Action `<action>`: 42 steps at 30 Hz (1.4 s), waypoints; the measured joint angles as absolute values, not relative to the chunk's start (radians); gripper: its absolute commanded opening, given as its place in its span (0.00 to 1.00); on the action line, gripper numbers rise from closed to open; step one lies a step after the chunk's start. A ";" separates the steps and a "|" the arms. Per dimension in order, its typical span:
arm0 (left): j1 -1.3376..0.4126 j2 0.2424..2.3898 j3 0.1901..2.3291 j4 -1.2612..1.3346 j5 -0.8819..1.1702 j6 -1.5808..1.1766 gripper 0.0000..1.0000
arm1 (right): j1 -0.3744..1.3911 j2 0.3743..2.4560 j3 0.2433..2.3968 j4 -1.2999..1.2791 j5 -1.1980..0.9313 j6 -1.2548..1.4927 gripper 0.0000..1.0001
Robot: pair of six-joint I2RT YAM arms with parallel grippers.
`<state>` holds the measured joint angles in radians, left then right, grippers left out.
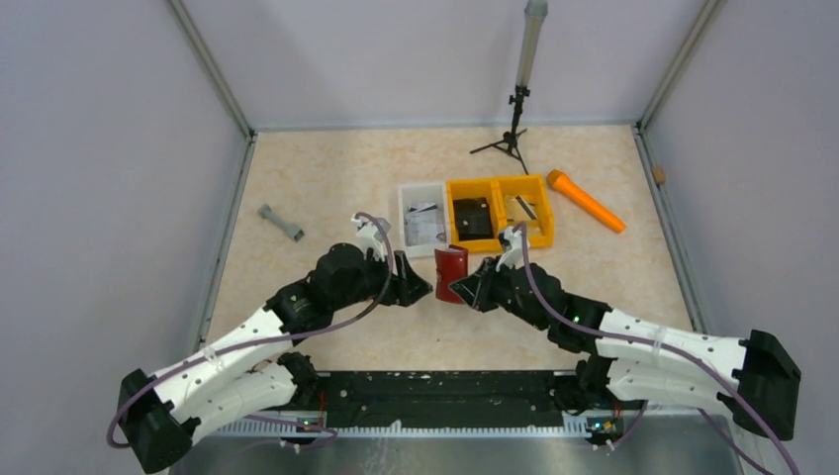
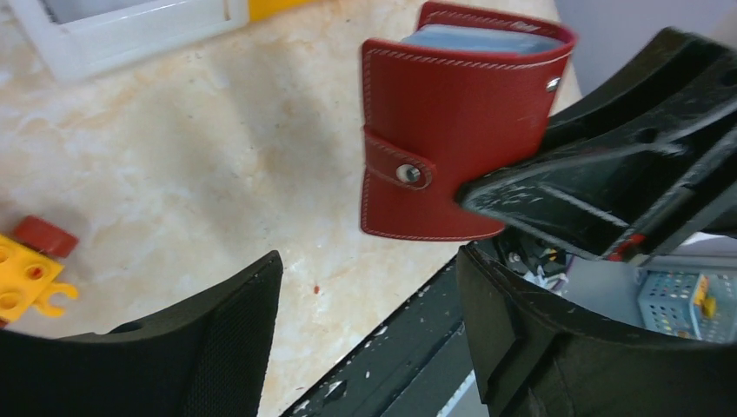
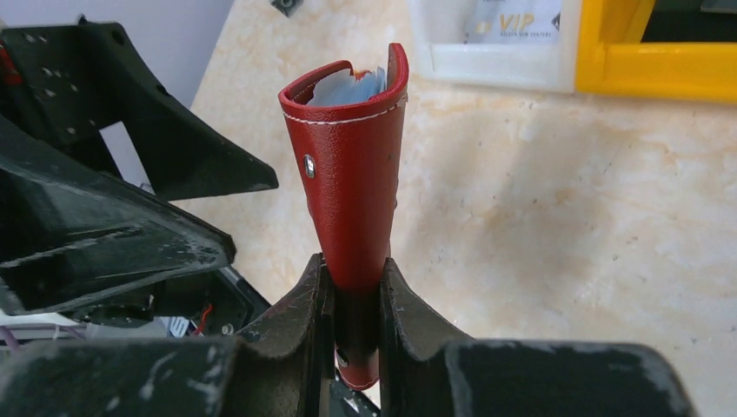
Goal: Take the credit cards out of the card holder
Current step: Open the card holder at the center of the board.
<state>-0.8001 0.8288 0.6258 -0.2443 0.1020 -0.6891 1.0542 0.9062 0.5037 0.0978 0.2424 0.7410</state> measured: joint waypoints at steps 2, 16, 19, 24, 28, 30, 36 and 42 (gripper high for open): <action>-0.800 0.849 0.622 -0.213 0.134 -0.701 0.72 | 1.053 0.914 0.505 0.077 0.233 0.757 0.00; -0.806 1.050 0.696 -0.143 0.194 -0.710 0.51 | 1.051 0.990 0.533 0.023 0.184 0.770 0.00; -0.807 1.072 0.696 -0.147 0.191 -0.712 0.48 | 1.051 0.991 0.533 0.022 0.180 0.770 0.00; -0.807 1.097 0.698 -0.156 0.186 -0.713 0.46 | 1.051 0.994 0.533 0.023 0.170 0.767 0.00; -0.807 1.118 0.705 -0.162 0.186 -0.721 0.37 | 1.051 0.999 0.533 0.022 0.167 0.764 0.00; -0.807 1.129 0.707 -0.162 0.186 -0.730 0.31 | 1.051 1.001 0.533 0.020 0.168 0.762 0.00; -0.808 1.153 0.720 -0.180 0.184 -0.745 0.21 | 1.051 1.004 0.533 0.010 0.174 0.760 0.00; -0.806 1.174 0.740 -0.189 0.187 -0.758 0.05 | 1.050 1.004 0.533 0.007 0.189 0.759 0.00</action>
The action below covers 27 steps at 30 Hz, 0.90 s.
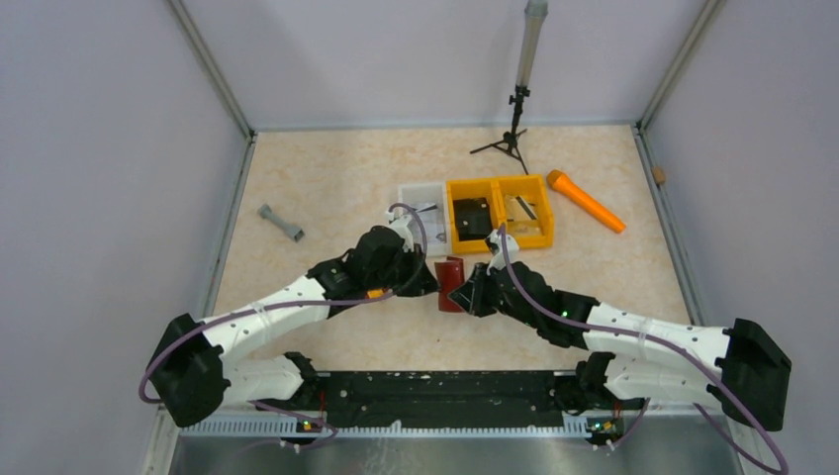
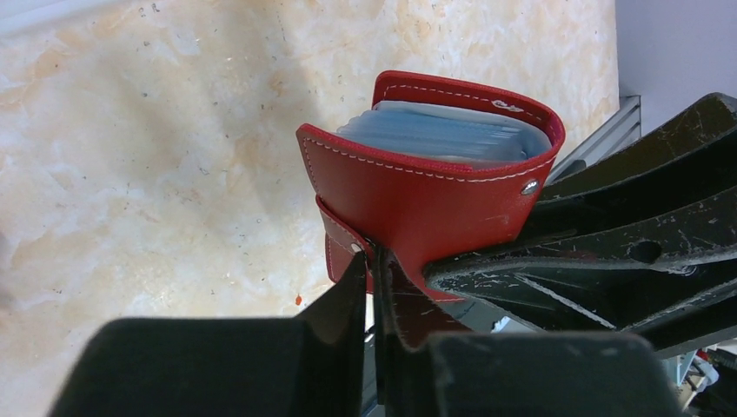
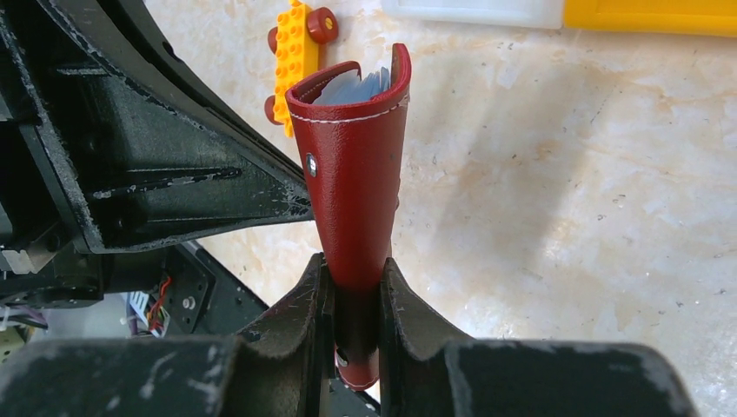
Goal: Take the credit cards out of the card holder
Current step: Open the card holder at the center of the board.
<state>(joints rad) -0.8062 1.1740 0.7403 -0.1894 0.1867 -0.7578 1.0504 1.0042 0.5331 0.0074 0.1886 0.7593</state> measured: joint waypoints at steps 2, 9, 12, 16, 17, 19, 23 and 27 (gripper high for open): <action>-0.806 1.178 0.741 -0.190 0.189 -0.759 0.00 | 1.050 1.004 0.533 0.003 0.194 0.759 0.00; -0.793 1.181 0.741 -0.200 0.191 -0.756 0.00 | 1.051 1.000 0.533 -0.008 0.209 0.759 0.00; -0.761 1.180 0.733 -0.225 0.176 -0.749 0.00 | 1.047 0.972 0.532 -0.017 0.226 0.760 0.00; -0.710 1.152 0.694 -0.250 0.168 -0.731 0.06 | 1.029 0.915 0.531 -0.015 0.226 0.765 0.00; -0.702 1.143 0.686 -0.258 0.168 -0.727 0.19 | 1.018 0.903 0.530 -0.014 0.224 0.768 0.00; -0.689 1.116 0.670 -0.264 0.171 -0.715 0.43 | 0.995 0.885 0.521 0.004 0.215 0.772 0.00; -0.675 1.039 0.639 -0.258 0.194 -0.701 0.78 | 0.945 0.874 0.482 0.047 0.150 0.791 0.00; -0.655 0.916 0.553 -0.162 0.241 -0.714 0.96 | 0.900 0.874 0.429 0.103 0.067 0.823 0.00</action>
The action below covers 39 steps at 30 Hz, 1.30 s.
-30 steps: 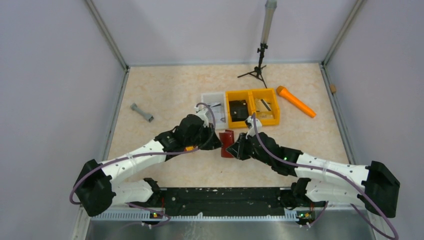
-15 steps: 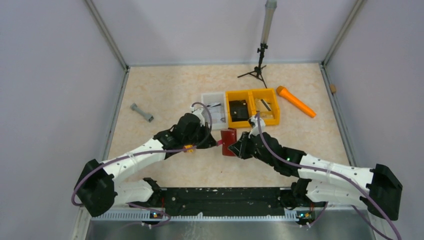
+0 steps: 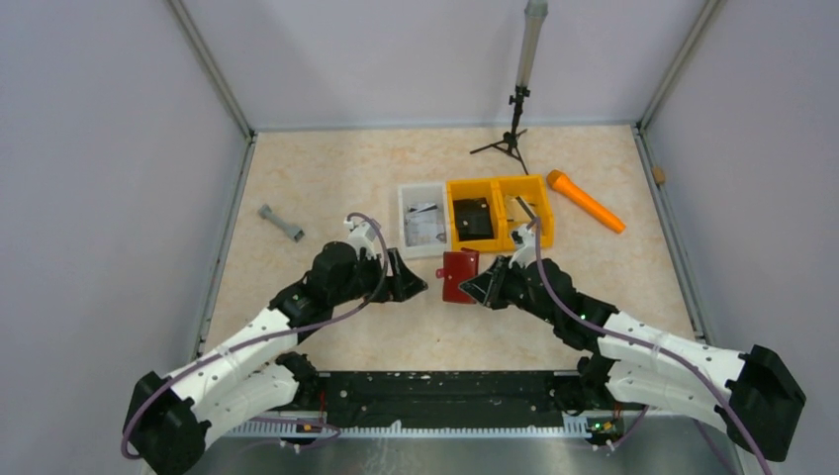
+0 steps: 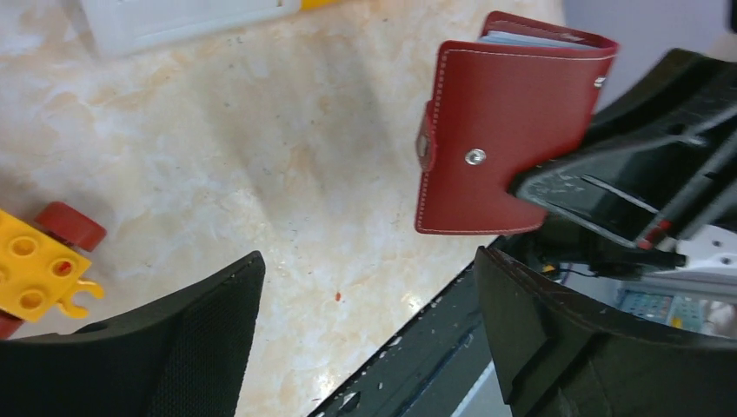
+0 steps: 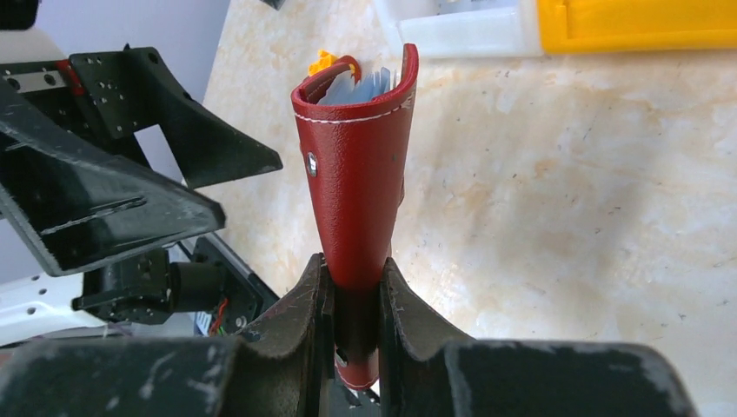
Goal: Take the credit cards out of the card holder
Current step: Open the card holder at the center of the board.
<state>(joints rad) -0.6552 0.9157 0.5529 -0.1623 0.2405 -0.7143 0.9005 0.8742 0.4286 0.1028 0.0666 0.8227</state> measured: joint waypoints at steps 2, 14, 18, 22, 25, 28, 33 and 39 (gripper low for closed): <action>-0.649 0.844 0.481 -0.077 0.266 -0.736 0.98 | 0.888 0.874 0.408 0.128 0.036 0.835 0.00; -0.648 0.865 0.358 0.215 0.377 -0.799 0.91 | 0.882 0.893 0.392 0.288 -0.098 0.893 0.00; -0.648 0.909 0.380 0.244 0.387 -0.798 0.74 | 0.882 0.908 0.392 0.311 -0.125 0.904 0.00; -0.647 0.912 0.384 0.263 0.377 -0.800 0.56 | 0.882 0.911 0.392 0.319 -0.134 0.911 0.00; -0.643 0.899 0.384 0.267 0.365 -0.806 0.48 | 0.881 0.912 0.392 0.322 -0.137 0.912 0.00; -0.636 0.877 0.384 0.270 0.346 -0.812 0.42 | 0.881 0.914 0.392 0.329 -0.149 0.912 0.00; -0.625 0.870 0.384 0.268 0.323 -0.819 0.29 | 0.881 0.933 0.392 0.347 -0.168 0.912 0.00; -0.622 0.870 0.384 0.268 0.321 -0.831 0.05 | 0.881 0.945 0.392 0.356 -0.183 0.912 0.03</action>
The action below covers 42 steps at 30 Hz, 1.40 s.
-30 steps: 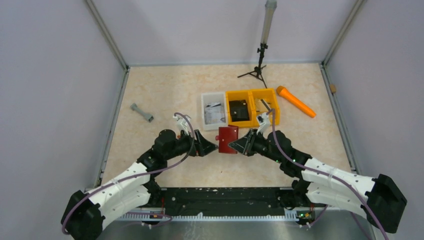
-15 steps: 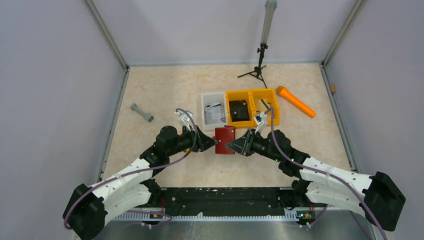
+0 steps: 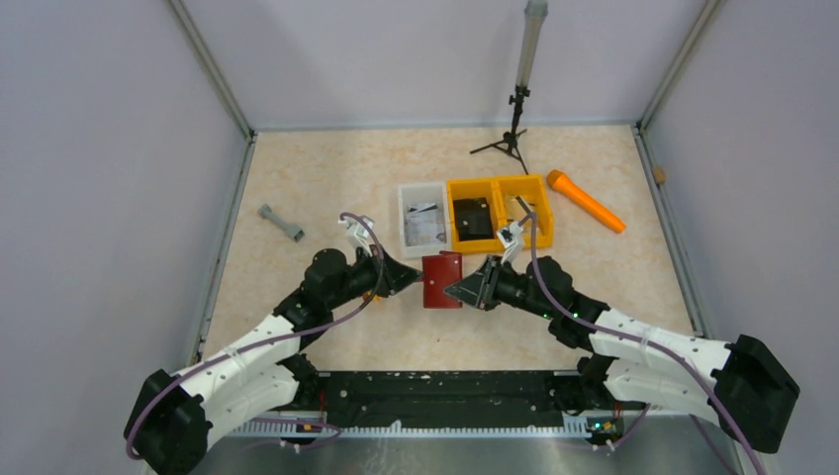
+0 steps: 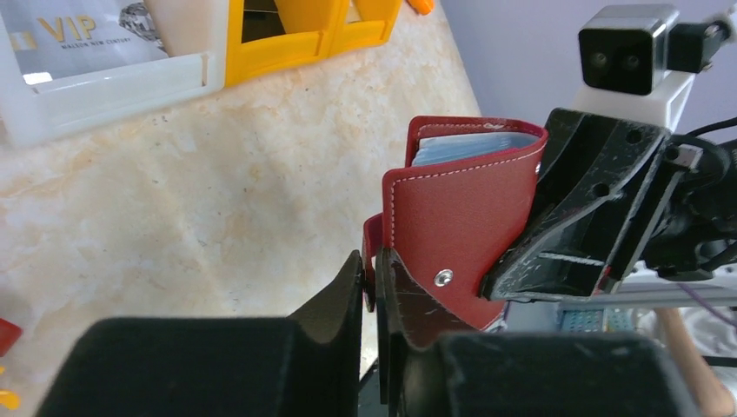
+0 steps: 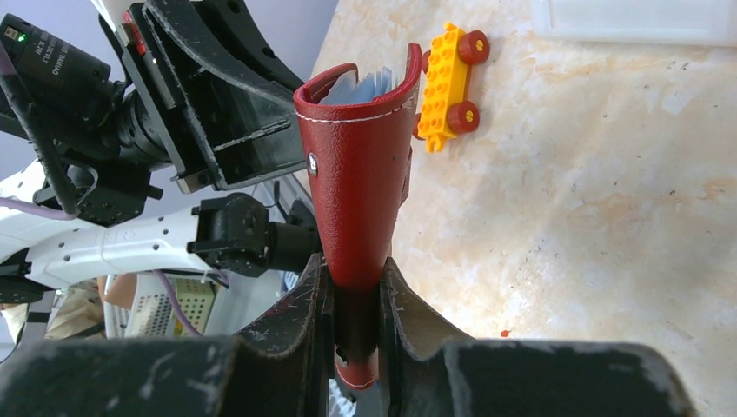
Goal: Take the credit cards out of the card holder
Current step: Open the card holder at the center of the board.
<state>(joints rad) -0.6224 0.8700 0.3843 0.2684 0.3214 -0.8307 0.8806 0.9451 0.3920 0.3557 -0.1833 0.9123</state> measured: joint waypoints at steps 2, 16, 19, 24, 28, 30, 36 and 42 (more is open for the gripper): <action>-0.622 0.870 0.384 0.264 0.321 -0.831 0.00 | 0.881 0.945 0.392 0.356 -0.183 0.912 0.22; -0.604 0.979 0.415 0.088 0.371 -0.775 0.00 | 0.881 0.964 0.448 0.036 0.033 0.730 0.95; -0.604 1.000 0.425 0.082 0.396 -0.771 0.00 | 0.881 0.963 0.448 0.010 0.040 0.709 0.94; -0.604 1.019 0.450 0.057 0.407 -0.764 0.00 | 0.881 0.958 0.447 -0.002 0.045 0.686 0.88; -0.604 1.027 0.485 -0.014 0.380 -0.737 0.00 | 0.881 0.964 0.447 -0.006 0.052 0.679 0.83; -0.604 1.039 0.506 -0.064 0.348 -0.715 0.00 | 0.881 0.982 0.448 -0.012 0.063 0.679 0.74; -0.604 1.094 0.537 -0.223 0.212 -0.649 0.00 | 0.881 1.125 0.495 -0.055 0.086 0.669 0.56; -0.604 1.145 0.539 -0.305 0.144 -0.614 0.00 | 0.881 1.284 0.572 -0.044 0.070 0.671 0.60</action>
<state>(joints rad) -0.6044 1.1450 0.5388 -0.3046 0.1436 -0.6140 0.8806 1.2839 0.5724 -0.0444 0.0700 0.6708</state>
